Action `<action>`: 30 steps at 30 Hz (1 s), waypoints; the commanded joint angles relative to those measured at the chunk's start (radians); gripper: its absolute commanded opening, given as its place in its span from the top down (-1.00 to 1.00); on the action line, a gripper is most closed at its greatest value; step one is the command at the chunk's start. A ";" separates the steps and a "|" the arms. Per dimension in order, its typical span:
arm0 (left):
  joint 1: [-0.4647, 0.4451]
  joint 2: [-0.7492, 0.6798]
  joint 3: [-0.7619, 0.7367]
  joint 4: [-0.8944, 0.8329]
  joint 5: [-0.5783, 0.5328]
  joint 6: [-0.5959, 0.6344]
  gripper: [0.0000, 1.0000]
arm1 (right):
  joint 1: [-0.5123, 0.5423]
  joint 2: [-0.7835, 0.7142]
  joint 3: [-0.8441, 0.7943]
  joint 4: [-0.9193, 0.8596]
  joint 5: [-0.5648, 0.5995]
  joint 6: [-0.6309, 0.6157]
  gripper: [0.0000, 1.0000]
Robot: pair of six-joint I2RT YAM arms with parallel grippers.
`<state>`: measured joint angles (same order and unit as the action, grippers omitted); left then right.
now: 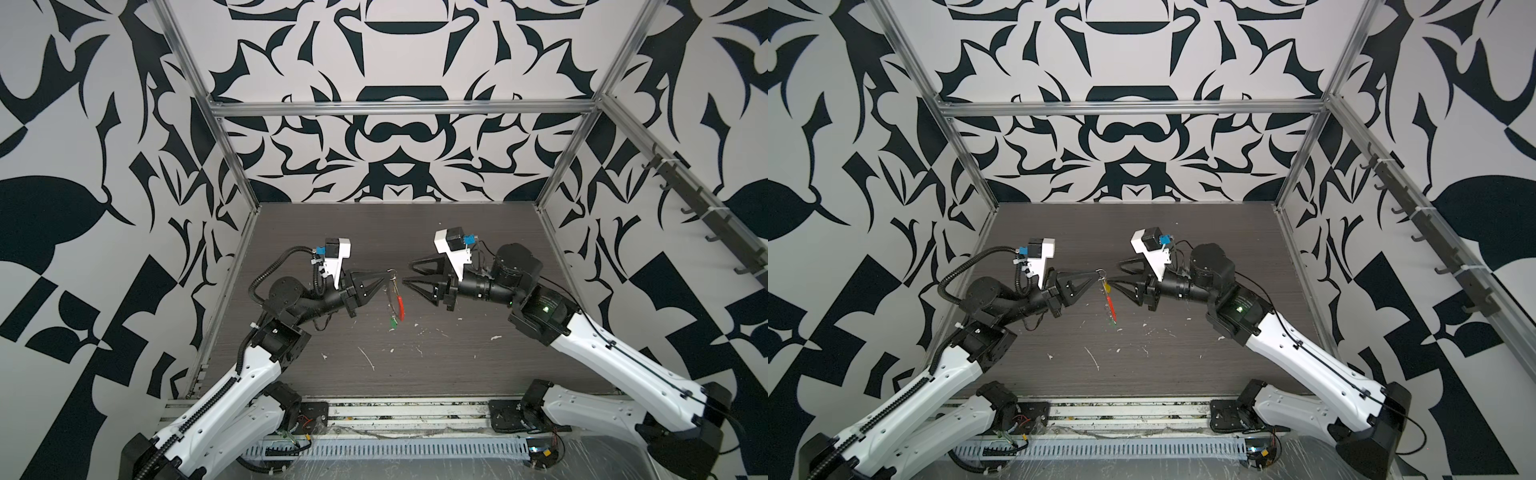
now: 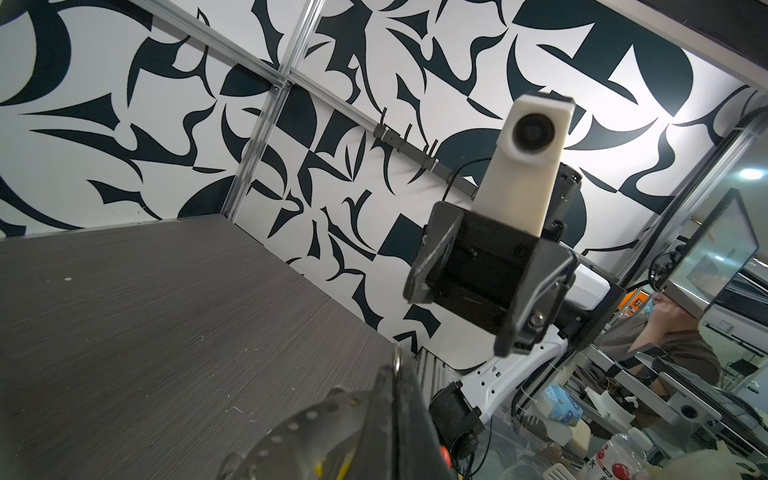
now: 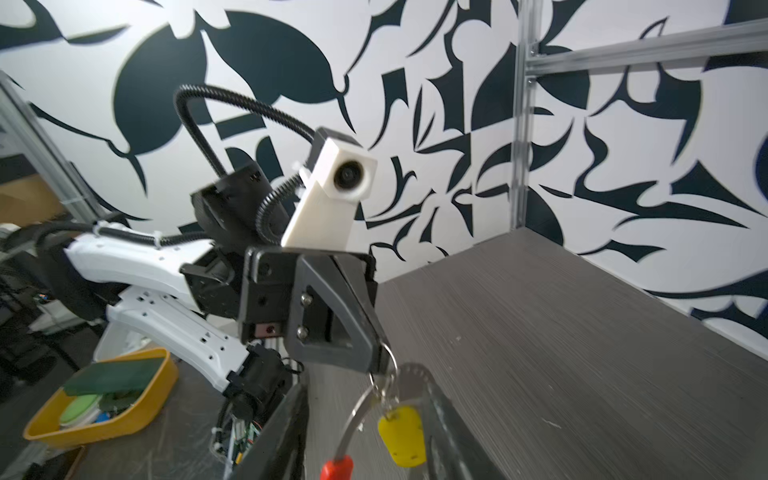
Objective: Remove the keys from the keyring
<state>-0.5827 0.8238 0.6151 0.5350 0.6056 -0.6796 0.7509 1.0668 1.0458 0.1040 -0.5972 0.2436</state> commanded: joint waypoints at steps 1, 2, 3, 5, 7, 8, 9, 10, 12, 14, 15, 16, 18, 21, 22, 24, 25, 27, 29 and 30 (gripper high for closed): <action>0.003 -0.003 0.026 0.032 0.005 0.016 1.00 | -0.103 0.071 0.012 0.276 -0.190 0.238 0.05; 0.003 -0.003 0.028 0.026 0.008 0.018 1.00 | -0.121 0.088 0.003 0.331 -0.216 0.285 0.05; 0.003 -0.003 0.031 0.016 0.007 0.021 1.00 | -0.130 0.105 -0.006 0.366 -0.238 0.312 0.05; 0.003 -0.003 0.033 0.004 0.007 0.028 1.00 | -0.131 0.127 -0.001 0.386 -0.307 0.320 0.05; 0.003 -0.002 0.030 0.002 0.006 0.029 1.00 | -0.127 0.140 -0.010 0.416 -0.339 0.344 0.05; 0.003 0.000 0.029 0.003 0.006 0.029 1.00 | -0.128 0.140 -0.017 0.422 -0.339 0.348 0.05; 0.003 0.003 0.031 0.001 0.008 0.031 1.00 | -0.129 0.142 -0.018 0.410 -0.341 0.344 0.05; 0.003 0.006 0.033 0.001 0.009 0.032 1.00 | -0.128 0.141 -0.016 0.394 -0.347 0.337 0.05; 0.003 0.014 0.038 -0.002 0.010 0.038 1.00 | -0.128 0.142 -0.017 0.376 -0.357 0.329 0.06; 0.003 0.021 0.042 -0.003 0.008 0.042 1.00 | -0.128 0.143 -0.016 0.348 -0.360 0.318 0.09; 0.003 0.025 0.044 -0.001 0.008 0.043 1.00 | -0.128 0.145 -0.012 0.326 -0.362 0.310 0.12; 0.003 0.030 0.045 -0.001 0.008 0.044 1.00 | -0.128 0.146 -0.013 0.314 -0.362 0.306 0.16; 0.003 0.038 0.050 0.001 0.011 0.046 1.00 | -0.128 0.150 -0.017 0.291 -0.357 0.294 0.21; 0.003 0.045 0.057 0.001 0.015 0.048 1.00 | -0.128 0.150 -0.025 0.255 -0.332 0.273 0.22; 0.003 0.047 0.056 0.000 0.016 0.049 1.00 | -0.128 0.150 -0.030 0.249 -0.321 0.269 0.21; 0.003 0.047 0.056 0.001 0.016 0.050 1.00 | -0.127 0.156 -0.035 0.246 -0.326 0.272 0.20; 0.003 0.047 0.057 0.000 0.016 0.052 1.00 | -0.128 0.161 -0.034 0.247 -0.335 0.275 0.20; 0.003 0.047 0.055 -0.003 0.014 0.056 1.00 | -0.126 0.165 -0.035 0.246 -0.347 0.278 0.22; 0.003 0.047 0.053 -0.005 0.013 0.059 1.00 | -0.125 0.164 -0.036 0.247 -0.359 0.277 0.28; 0.003 0.047 0.053 -0.004 0.011 0.061 1.00 | -0.126 0.165 -0.038 0.247 -0.363 0.277 0.32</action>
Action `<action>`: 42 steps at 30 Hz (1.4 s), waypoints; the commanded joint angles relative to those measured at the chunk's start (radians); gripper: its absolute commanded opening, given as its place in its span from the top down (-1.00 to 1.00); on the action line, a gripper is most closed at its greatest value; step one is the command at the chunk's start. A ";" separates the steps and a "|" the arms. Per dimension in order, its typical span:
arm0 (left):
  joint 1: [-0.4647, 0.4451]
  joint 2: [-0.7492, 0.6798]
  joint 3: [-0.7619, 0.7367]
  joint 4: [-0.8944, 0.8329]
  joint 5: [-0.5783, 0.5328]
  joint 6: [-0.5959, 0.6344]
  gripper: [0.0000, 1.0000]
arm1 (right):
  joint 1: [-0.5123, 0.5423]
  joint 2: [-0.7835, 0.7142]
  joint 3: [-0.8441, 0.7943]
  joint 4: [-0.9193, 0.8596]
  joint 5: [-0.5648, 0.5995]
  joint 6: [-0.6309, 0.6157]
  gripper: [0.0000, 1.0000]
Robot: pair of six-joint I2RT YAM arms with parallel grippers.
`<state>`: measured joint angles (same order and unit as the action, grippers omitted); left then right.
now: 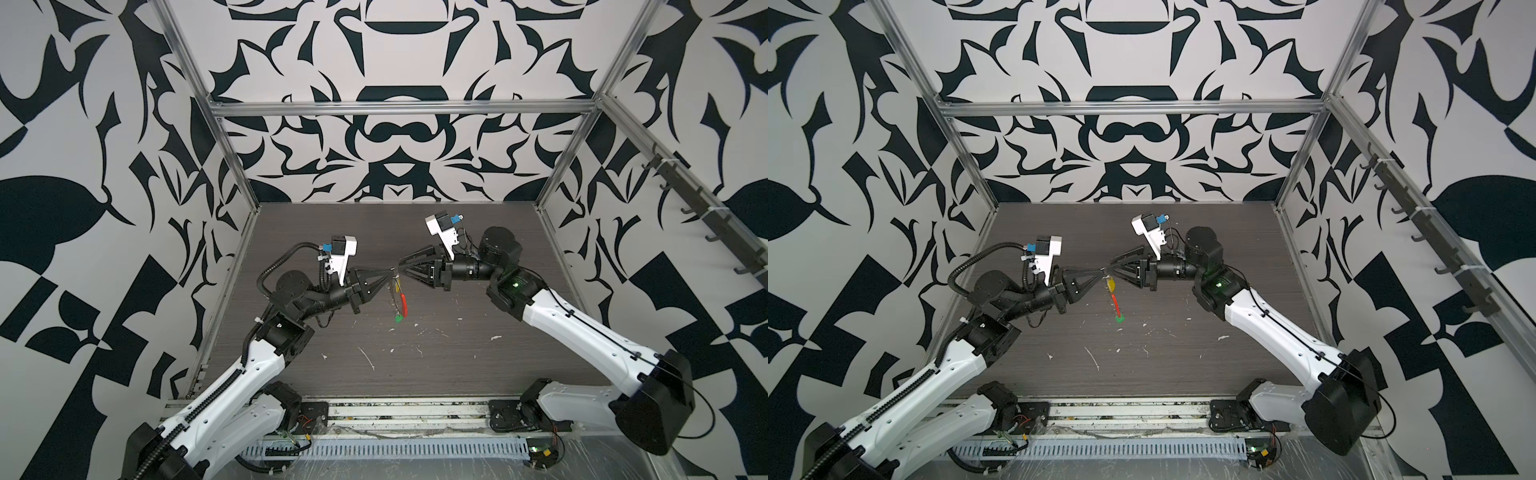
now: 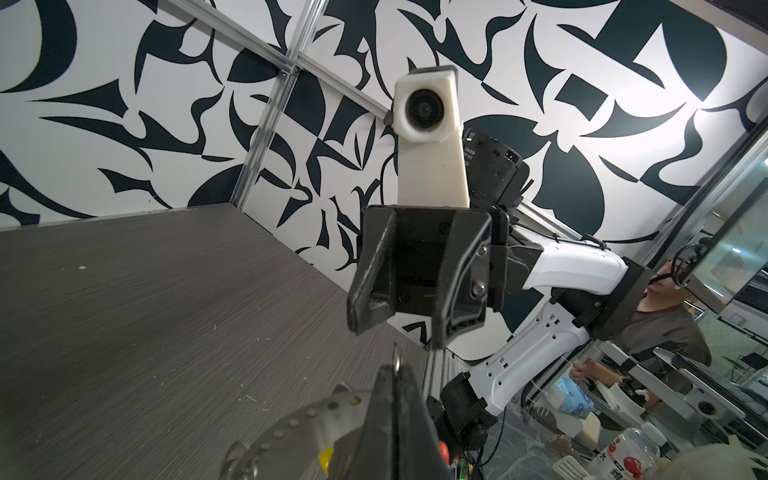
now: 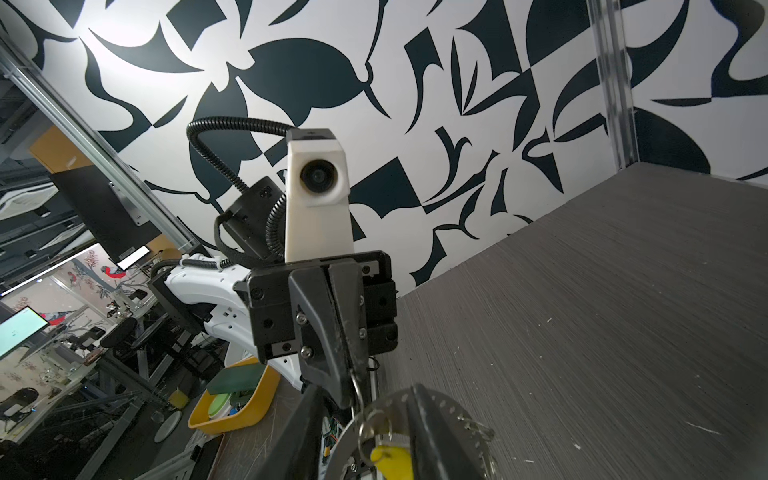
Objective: Remove the keys from the keyring
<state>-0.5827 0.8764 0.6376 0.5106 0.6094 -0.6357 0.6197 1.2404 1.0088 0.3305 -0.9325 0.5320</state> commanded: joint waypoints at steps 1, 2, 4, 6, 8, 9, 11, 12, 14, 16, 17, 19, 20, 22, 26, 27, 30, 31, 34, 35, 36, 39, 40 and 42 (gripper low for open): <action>0.003 -0.005 0.030 0.019 0.007 0.018 1.00 | 0.005 -0.009 -0.004 0.022 -0.030 -0.013 0.37; 0.003 -0.005 0.030 0.021 0.007 0.018 1.00 | 0.005 -0.007 -0.005 0.021 -0.034 -0.014 0.40; 0.003 -0.003 0.030 0.020 0.006 0.020 1.00 | 0.007 -0.002 -0.004 0.025 -0.046 -0.012 0.46; 0.003 -0.001 0.033 0.020 0.007 0.021 1.00 | 0.012 0.002 -0.004 0.024 -0.051 -0.012 0.52; 0.003 -0.001 0.030 0.020 0.006 0.022 1.00 | 0.014 0.002 -0.004 0.023 -0.052 -0.016 0.58; 0.003 0.001 0.030 0.020 0.006 0.023 1.00 | 0.014 0.001 -0.006 0.024 -0.054 -0.015 0.61; 0.004 0.003 0.029 0.022 0.004 0.024 1.00 | 0.016 0.004 -0.004 0.024 -0.058 -0.016 0.65; 0.003 0.005 0.029 0.024 0.004 0.022 1.00 | 0.017 0.005 -0.003 0.022 -0.058 -0.016 0.66; 0.003 0.006 0.028 0.026 0.005 0.021 1.00 | 0.018 0.005 -0.003 0.021 -0.059 -0.020 0.71; 0.003 0.007 0.028 0.026 0.004 0.021 1.00 | 0.020 0.004 -0.003 0.018 -0.056 -0.024 0.79; 0.003 0.007 0.028 0.027 0.002 0.019 1.00 | 0.022 0.002 -0.003 0.017 -0.056 -0.025 0.84; 0.003 0.009 0.028 0.025 0.001 0.016 1.00 | 0.023 -0.001 -0.002 0.006 -0.049 -0.033 0.96; 0.003 0.010 0.030 0.025 0.000 0.013 1.00 | 0.023 -0.004 -0.001 -0.002 -0.043 -0.038 1.00; 0.003 0.013 0.038 0.004 -0.009 0.010 1.00 | 0.023 -0.018 0.003 -0.047 -0.018 -0.070 1.00; 0.004 0.002 0.053 -0.066 -0.051 0.027 0.44 | 0.024 -0.063 0.033 -0.227 0.101 -0.200 1.00; 0.007 -0.003 0.055 -0.082 -0.057 0.030 0.20 | 0.023 -0.073 0.043 -0.275 0.134 -0.234 1.00; 0.012 -0.005 0.078 -0.136 -0.061 0.039 -0.12 | 0.026 -0.095 0.063 -0.373 0.202 -0.306 1.00; 0.012 -0.002 0.089 -0.156 -0.053 0.047 -0.13 | 0.029 -0.099 0.072 -0.402 0.219 -0.327 1.00; 0.012 0.010 0.113 -0.186 -0.030 0.057 -0.08 | 0.043 -0.110 0.093 -0.465 0.260 -0.380 1.00; 0.012 0.014 0.119 -0.192 -0.024 0.060 -0.05 | 0.046 -0.114 0.101 -0.481 0.274 -0.397 1.00; 0.012 0.018 0.126 -0.199 -0.015 0.064 0.00 | 0.051 -0.119 0.109 -0.500 0.293 -0.414 1.00; 0.012 0.031 0.144 -0.219 0.020 0.076 0.10 | 0.064 -0.130 0.133 -0.541 0.320 -0.454 1.00; 0.012 0.036 0.150 -0.218 0.038 0.076 0.10 | 0.067 -0.133 0.142 -0.554 0.322 -0.464 1.00; 0.012 0.049 0.164 -0.219 0.077 0.077 0.12 | 0.073 -0.136 0.159 -0.569 0.318 -0.479 1.00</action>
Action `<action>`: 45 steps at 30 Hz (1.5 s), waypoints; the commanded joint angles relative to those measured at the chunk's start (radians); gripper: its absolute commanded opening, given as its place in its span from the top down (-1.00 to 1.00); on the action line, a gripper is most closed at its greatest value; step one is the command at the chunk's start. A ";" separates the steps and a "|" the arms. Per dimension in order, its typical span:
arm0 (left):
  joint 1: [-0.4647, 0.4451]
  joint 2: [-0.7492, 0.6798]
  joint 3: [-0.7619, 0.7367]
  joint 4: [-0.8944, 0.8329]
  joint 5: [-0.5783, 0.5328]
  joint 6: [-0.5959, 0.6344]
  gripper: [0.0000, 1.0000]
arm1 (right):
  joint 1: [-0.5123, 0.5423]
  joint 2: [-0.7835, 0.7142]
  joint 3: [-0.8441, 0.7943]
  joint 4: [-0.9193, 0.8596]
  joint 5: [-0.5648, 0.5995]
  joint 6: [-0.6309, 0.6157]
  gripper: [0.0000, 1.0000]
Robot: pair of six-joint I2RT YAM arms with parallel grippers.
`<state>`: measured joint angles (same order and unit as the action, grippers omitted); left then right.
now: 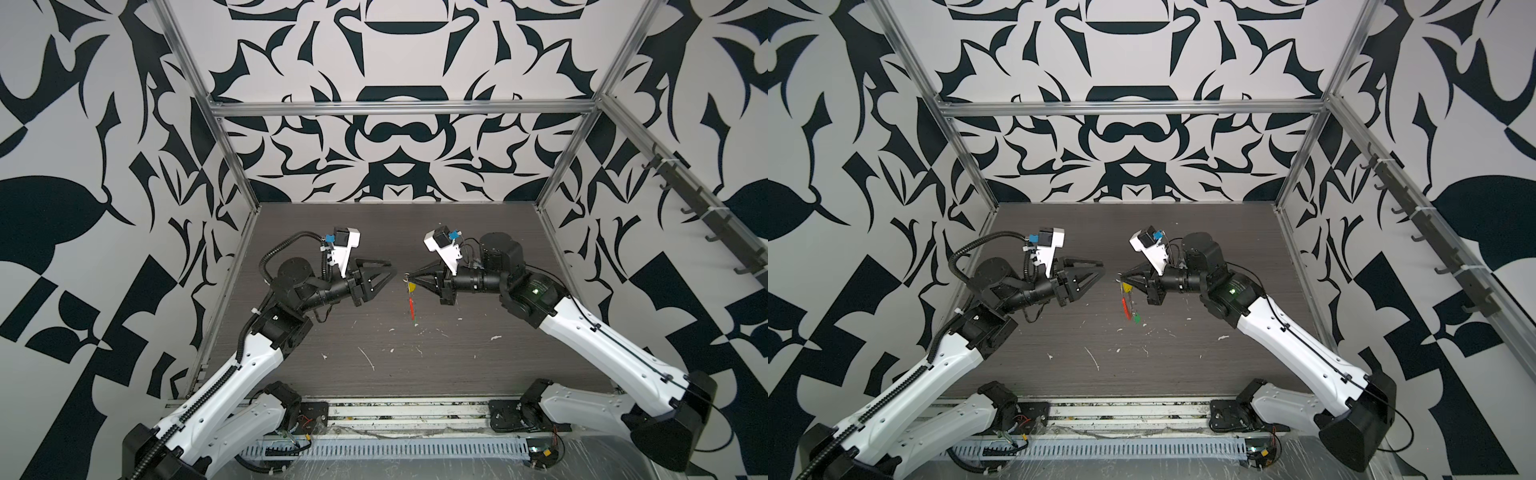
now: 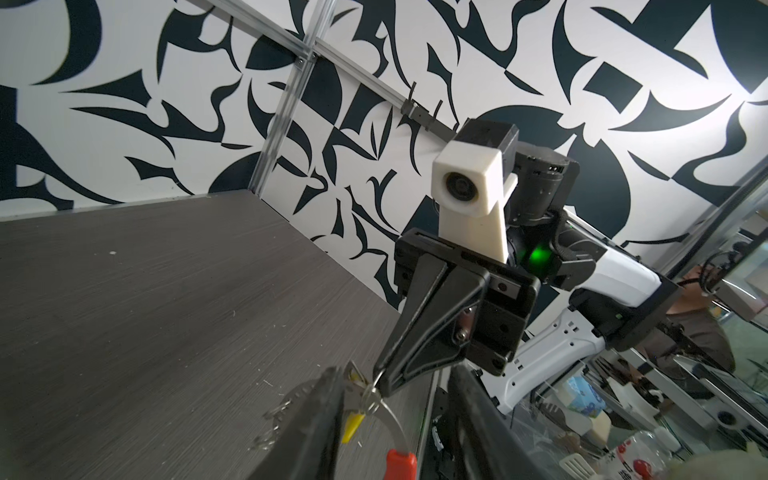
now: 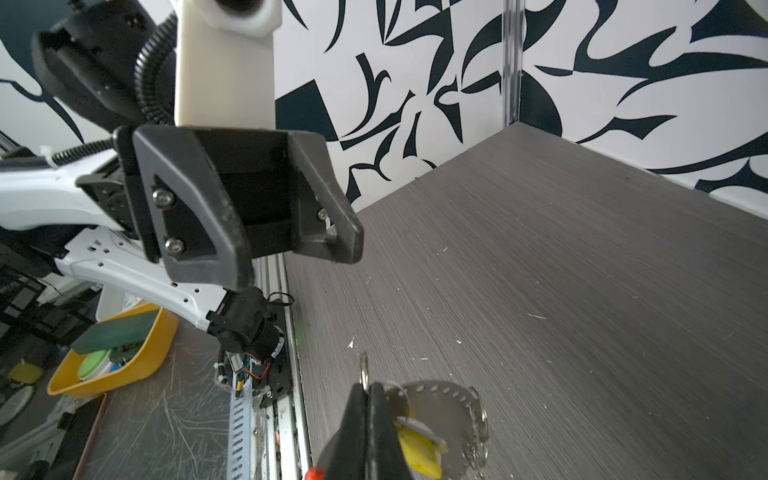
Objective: Remove the keys from the keyring
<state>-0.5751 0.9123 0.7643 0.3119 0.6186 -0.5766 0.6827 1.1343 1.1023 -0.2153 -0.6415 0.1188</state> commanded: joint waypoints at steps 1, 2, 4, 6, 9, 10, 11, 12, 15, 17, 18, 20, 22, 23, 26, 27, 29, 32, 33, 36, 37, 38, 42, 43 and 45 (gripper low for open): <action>0.004 0.020 0.045 -0.021 0.085 0.018 0.12 | 0.011 -0.031 0.072 -0.025 0.017 -0.070 1.00; 0.004 0.024 0.049 -0.020 0.102 0.018 0.15 | 0.011 -0.031 0.079 -0.030 0.005 -0.071 1.00; 0.004 0.031 0.059 -0.017 0.137 0.017 0.26 | 0.011 -0.033 0.089 -0.030 -0.017 -0.074 1.00; 0.004 0.034 0.064 -0.018 0.160 0.018 0.32 | 0.011 -0.034 0.094 -0.029 -0.026 -0.073 1.00; 0.004 0.036 0.068 -0.025 0.178 0.023 0.34 | 0.012 -0.038 0.091 -0.009 -0.045 -0.058 1.00; 0.004 0.038 0.068 -0.025 0.187 0.024 0.34 | 0.012 -0.039 0.090 0.001 -0.050 -0.052 1.00; 0.004 0.040 0.069 -0.024 0.192 0.025 0.36 | 0.012 -0.039 0.088 0.010 -0.055 -0.045 1.00; 0.004 0.044 0.070 -0.023 0.200 0.024 0.38 | 0.012 -0.039 0.085 0.023 -0.061 -0.034 1.00; 0.004 0.050 0.073 -0.021 0.206 0.023 0.43 | 0.015 -0.038 0.078 0.054 -0.083 -0.011 1.00; 0.004 0.054 0.070 -0.020 0.203 0.024 0.46 | 0.018 -0.036 0.074 0.069 -0.088 0.000 1.00; 0.004 0.055 0.071 -0.016 0.204 0.024 0.50 | 0.020 -0.036 0.072 0.075 -0.093 0.004 1.00; 0.004 0.057 0.069 -0.010 0.207 0.023 0.56 | 0.023 -0.033 0.069 0.083 -0.092 0.011 1.00; 0.003 0.060 0.069 -0.005 0.209 0.022 0.61 | 0.025 -0.032 0.065 0.094 -0.091 0.019 1.00; 0.004 0.060 0.068 -0.002 0.211 0.022 0.63 | 0.027 -0.030 0.065 0.098 -0.087 0.022 1.00; 0.004 0.061 0.063 0.007 0.213 0.019 0.69 | 0.029 -0.027 0.055 0.116 -0.074 0.032 1.00; 0.004 0.063 0.061 0.010 0.214 0.018 0.69 | 0.030 -0.027 0.050 0.126 -0.070 0.037 1.00; 0.004 0.066 0.061 0.010 0.214 0.018 0.70 | 0.031 -0.024 0.048 0.135 -0.072 0.042 1.00; 0.004 0.068 0.061 0.016 0.215 0.018 0.72 | 0.037 -0.016 0.048 0.137 -0.075 0.043 1.00; 0.004 0.068 0.061 0.017 0.214 0.017 0.75 | 0.037 -0.014 0.048 0.137 -0.073 0.045 1.00; 0.004 0.064 0.061 0.024 0.206 0.015 0.77 | 0.040 -0.010 0.045 0.138 -0.070 0.045 1.00; 0.004 0.061 0.059 0.024 0.204 0.016 0.76 | 0.041 -0.011 0.044 0.136 -0.068 0.045 1.00; 0.004 0.062 0.058 0.024 0.201 0.016 0.72 | 0.041 -0.011 0.042 0.136 -0.067 0.045 1.00; 0.004 0.052 0.057 0.021 0.198 0.023 0.71 | 0.041 -0.013 0.038 0.129 -0.061 0.044 1.00; 0.004 0.050 0.056 0.021 0.199 0.024 0.73 | 0.043 -0.013 0.036 0.130 -0.060 0.044 1.00; 0.004 0.049 0.058 0.024 0.206 0.024 0.75 | 0.043 -0.012 0.033 0.131 -0.061 0.044 1.00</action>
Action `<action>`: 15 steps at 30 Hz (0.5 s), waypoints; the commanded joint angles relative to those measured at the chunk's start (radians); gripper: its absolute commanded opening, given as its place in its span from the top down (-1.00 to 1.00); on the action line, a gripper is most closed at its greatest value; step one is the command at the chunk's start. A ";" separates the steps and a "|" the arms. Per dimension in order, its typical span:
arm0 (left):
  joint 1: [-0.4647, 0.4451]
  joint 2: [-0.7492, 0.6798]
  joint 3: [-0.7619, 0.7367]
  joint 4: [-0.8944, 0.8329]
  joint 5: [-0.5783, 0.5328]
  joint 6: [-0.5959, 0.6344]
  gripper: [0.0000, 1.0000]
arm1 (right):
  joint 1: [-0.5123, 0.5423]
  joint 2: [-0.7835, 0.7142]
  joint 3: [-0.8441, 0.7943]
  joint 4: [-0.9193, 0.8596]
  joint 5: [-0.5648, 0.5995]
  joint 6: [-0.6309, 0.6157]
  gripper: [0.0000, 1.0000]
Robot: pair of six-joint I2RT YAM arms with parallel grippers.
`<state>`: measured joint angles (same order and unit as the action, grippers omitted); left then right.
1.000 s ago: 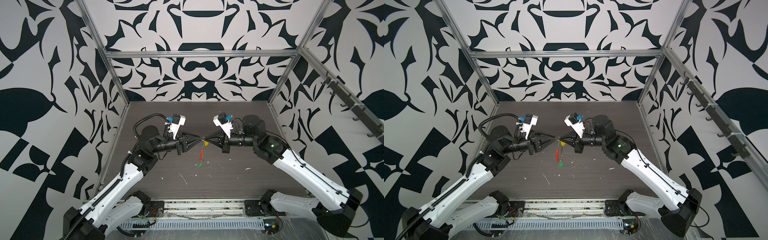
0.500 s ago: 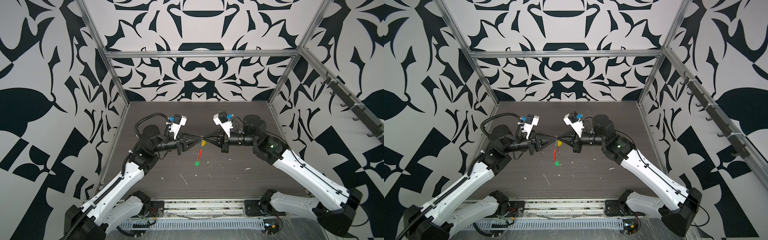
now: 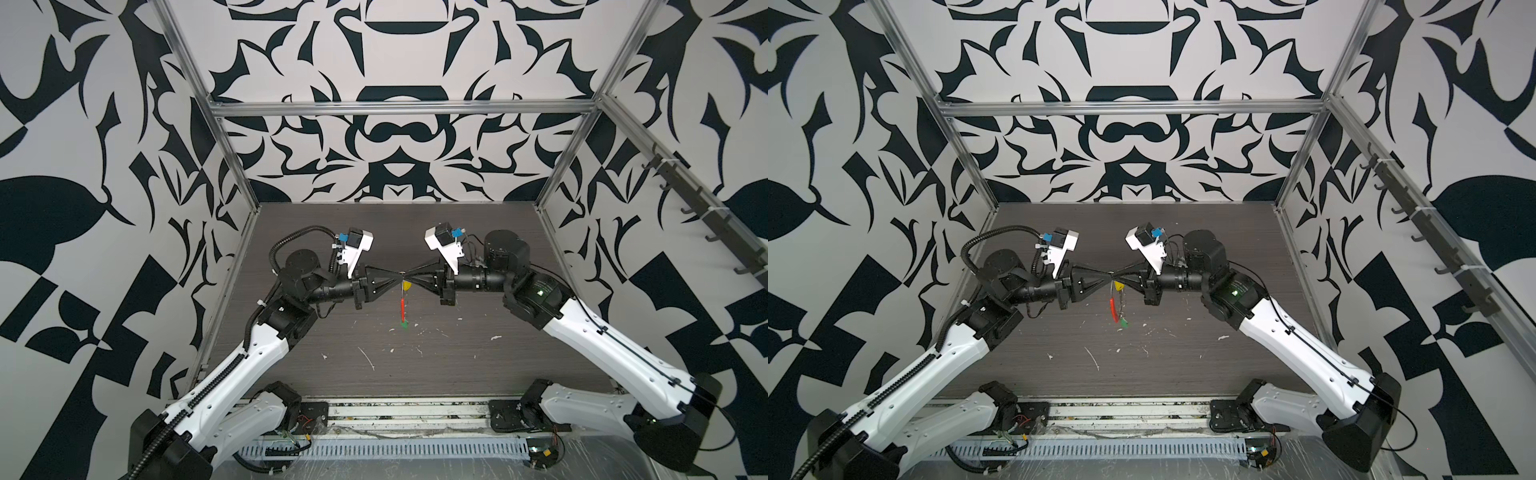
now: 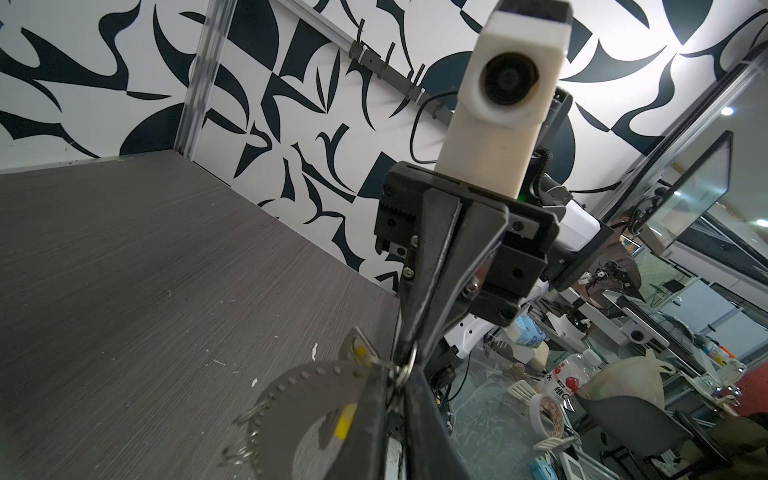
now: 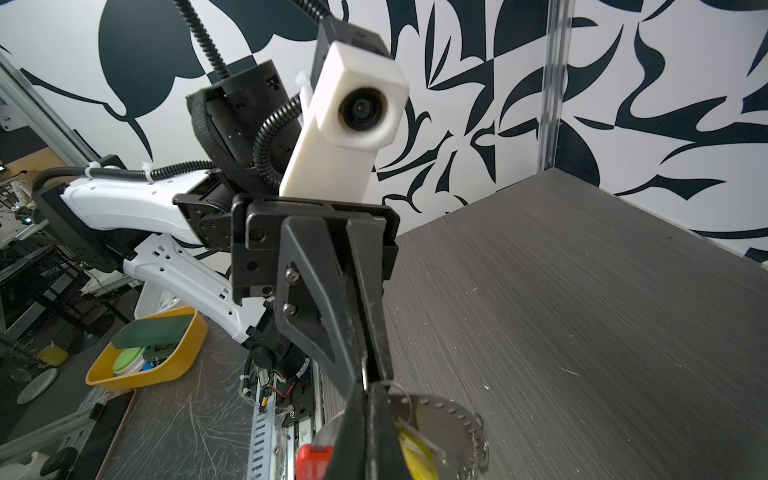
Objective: Remove the keys from the keyring
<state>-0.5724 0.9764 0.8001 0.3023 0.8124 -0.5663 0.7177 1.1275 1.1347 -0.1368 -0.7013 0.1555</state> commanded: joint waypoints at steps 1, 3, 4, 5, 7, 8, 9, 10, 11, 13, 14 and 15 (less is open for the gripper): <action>0.002 -0.013 0.022 0.037 0.015 0.013 0.79 | 0.008 -0.005 -0.001 0.056 -0.001 0.009 1.00; 0.002 -0.007 0.024 0.041 0.020 0.008 0.83 | 0.008 -0.003 -0.004 0.062 0.001 0.012 1.00; 0.002 -0.005 0.024 0.044 0.019 0.004 0.84 | 0.007 -0.002 -0.006 0.063 0.000 0.013 1.00; 0.002 -0.005 0.024 0.048 0.021 0.001 0.84 | 0.008 0.000 -0.007 0.064 0.000 0.015 1.00; 0.002 -0.007 0.021 0.057 0.019 -0.004 0.89 | 0.008 0.002 -0.006 0.066 0.002 0.018 1.00; 0.001 -0.007 0.019 0.061 0.018 -0.004 0.96 | 0.010 0.003 -0.007 0.069 0.002 0.020 1.00; 0.002 -0.009 0.018 0.064 0.014 -0.006 1.00 | 0.011 0.003 -0.009 0.073 0.003 0.024 1.00; 0.002 -0.009 0.015 0.068 0.008 -0.005 1.00 | 0.011 0.002 -0.009 0.075 0.005 0.027 1.00; 0.002 -0.010 0.013 0.073 0.002 -0.007 1.00 | 0.011 0.001 -0.010 0.080 0.009 0.029 1.00; 0.002 -0.014 0.004 0.088 -0.014 -0.009 1.00 | 0.012 -0.003 -0.012 0.085 0.028 0.034 1.00; 0.002 -0.016 -0.001 0.099 -0.022 -0.010 1.00 | 0.012 -0.005 -0.013 0.087 0.032 0.036 1.00; 0.002 -0.019 -0.009 0.118 -0.029 -0.014 1.00 | 0.013 -0.009 -0.015 0.095 0.035 0.040 1.00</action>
<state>-0.5697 0.9756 0.7963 0.3389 0.8032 -0.5602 0.7181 1.1271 1.1263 -0.0929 -0.6827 0.1951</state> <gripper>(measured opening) 0.049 0.043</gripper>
